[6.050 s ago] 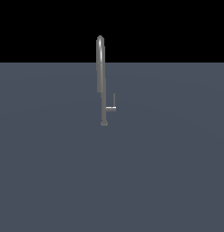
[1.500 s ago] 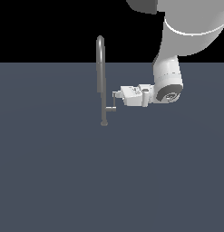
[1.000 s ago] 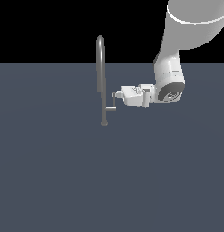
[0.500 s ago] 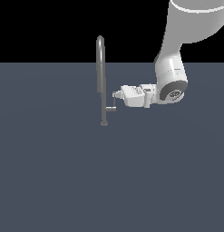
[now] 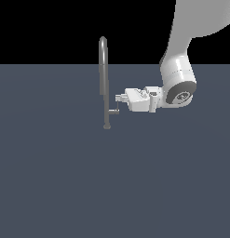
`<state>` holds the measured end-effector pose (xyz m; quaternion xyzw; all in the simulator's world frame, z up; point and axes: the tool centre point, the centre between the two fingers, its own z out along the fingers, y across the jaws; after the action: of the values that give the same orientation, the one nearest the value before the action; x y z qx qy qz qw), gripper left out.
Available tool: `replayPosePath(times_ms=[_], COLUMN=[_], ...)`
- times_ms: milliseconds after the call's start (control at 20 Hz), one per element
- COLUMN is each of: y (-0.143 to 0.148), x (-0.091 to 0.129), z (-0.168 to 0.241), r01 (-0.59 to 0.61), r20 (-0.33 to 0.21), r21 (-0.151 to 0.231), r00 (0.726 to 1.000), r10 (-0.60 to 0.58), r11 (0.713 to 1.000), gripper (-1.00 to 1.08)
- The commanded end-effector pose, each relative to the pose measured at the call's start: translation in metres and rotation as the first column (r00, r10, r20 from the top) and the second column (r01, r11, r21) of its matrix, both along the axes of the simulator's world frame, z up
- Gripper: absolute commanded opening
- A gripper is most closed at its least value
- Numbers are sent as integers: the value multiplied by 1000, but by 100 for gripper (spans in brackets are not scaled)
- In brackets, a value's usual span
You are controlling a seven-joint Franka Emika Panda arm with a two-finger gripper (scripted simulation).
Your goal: Turn on the faucet by rotating a designated handle.
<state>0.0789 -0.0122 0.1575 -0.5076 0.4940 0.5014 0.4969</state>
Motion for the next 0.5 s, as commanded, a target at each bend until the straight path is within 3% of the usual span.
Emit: replayPosePath(times_ms=[0,150,450], y=[0,0,-1], x=[-10,-7,-27], z=[-3,1,-13], r01=[-5,-1,-4], r20=[-8,2,-4], r21=[3,0,2], r00=[1000,1000,1000], r10=[5,1,4], r11=[1000,1000,1000], gripper=[-100,-100,-100])
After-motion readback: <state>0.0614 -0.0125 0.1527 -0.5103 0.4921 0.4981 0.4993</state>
